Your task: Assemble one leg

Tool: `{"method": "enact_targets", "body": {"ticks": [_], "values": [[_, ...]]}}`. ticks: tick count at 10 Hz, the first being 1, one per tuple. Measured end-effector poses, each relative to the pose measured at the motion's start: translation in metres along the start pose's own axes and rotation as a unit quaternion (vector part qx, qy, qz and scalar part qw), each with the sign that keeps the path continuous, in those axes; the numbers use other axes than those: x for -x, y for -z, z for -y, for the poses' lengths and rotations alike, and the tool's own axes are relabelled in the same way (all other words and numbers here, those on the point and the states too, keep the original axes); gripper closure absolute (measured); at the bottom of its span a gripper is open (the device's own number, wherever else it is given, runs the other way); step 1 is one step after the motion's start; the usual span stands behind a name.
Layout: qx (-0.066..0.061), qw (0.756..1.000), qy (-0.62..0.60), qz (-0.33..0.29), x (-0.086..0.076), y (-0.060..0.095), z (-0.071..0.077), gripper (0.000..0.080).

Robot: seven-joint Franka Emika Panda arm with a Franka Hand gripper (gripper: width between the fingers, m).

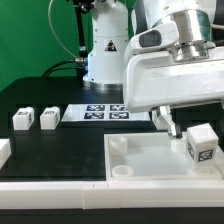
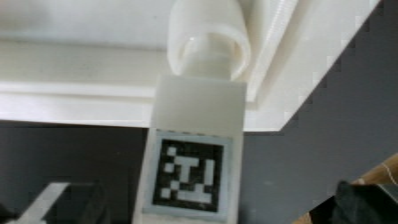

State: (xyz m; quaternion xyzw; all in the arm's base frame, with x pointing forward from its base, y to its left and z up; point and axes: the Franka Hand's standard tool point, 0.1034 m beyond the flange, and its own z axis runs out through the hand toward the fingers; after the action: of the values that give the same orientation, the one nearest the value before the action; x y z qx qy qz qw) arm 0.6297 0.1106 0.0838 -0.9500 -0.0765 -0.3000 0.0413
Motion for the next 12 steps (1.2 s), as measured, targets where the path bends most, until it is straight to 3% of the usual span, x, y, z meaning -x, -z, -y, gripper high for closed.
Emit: {"method": "enact_targets", "body": {"ticks": [5, 8, 11, 12], "values": [[-0.001, 1.0, -0.001, 0.01, 0.001, -0.001, -0.001, 0.0151], [-0.012, 0.997, -0.005, 0.074, -0.025, 0.003, -0.002, 0.0151], [-0.033, 0.975, -0.025, 0.217, -0.022, -0.007, 0.006, 0.0151], [-0.039, 0.962, -0.023, 0.271, -0.009, -0.008, 0.007, 0.0151]]}}
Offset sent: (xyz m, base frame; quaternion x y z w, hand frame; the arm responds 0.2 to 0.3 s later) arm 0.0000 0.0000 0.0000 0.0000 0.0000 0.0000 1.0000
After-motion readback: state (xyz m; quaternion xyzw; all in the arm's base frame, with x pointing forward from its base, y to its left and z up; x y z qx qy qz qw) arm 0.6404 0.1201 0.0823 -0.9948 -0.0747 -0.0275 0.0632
